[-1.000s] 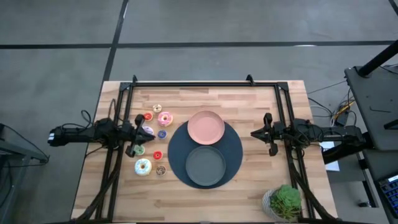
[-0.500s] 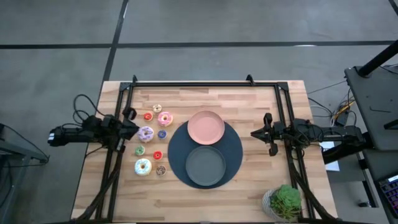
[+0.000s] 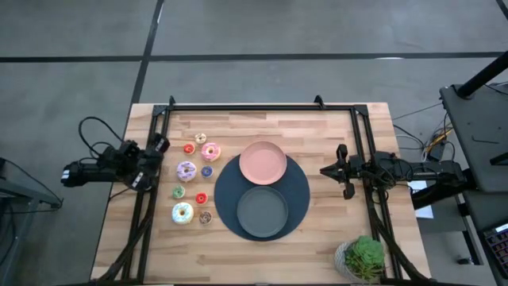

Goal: Pick & Place donuts
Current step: Put the small white donut on the pink plate

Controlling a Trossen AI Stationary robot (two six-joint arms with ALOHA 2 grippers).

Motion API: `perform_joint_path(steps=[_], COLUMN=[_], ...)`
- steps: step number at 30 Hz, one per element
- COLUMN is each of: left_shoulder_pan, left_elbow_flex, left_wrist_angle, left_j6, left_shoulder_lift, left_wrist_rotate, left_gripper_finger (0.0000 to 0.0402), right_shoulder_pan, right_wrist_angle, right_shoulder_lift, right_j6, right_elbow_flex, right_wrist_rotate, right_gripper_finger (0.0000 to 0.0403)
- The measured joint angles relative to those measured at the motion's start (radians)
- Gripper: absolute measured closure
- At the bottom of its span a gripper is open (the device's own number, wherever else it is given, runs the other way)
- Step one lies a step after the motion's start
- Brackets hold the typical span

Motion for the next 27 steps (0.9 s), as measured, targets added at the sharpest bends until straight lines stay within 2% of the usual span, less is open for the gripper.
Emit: perform_joint_path(steps=[9, 17, 21, 27], left_shoulder_pan=[0.0, 0.0, 0.0, 0.0], left_elbow_flex=[0.093, 0.214, 0.288, 0.429], left_wrist_angle=[0.007, 0.006, 0.005, 0.007], left_j6=[0.026, 0.074, 0.121, 0.239], left_shoulder_lift=[0.002, 0.015, 0.052, 0.159], left_wrist_rotate=[-0.004, -0.073, -0.107, -0.108], left_gripper_finger=[0.0402, 0.0402, 0.0402, 0.0402], right_shoulder_pan=[0.0, 0.0, 0.0, 0.0], right_wrist_angle=[0.0, 0.0, 0.0, 0.0], right_shoulder_lift=[0.0, 0.0, 0.0, 0.0], right_j6=[0.0, 0.0, 0.0, 0.0], right_elbow_flex=[0.0, 0.0, 0.0, 0.0], right_wrist_rotate=[0.0, 0.0, 0.0, 0.0], right_gripper_finger=[0.0374, 0.0374, 0.0374, 0.0374])
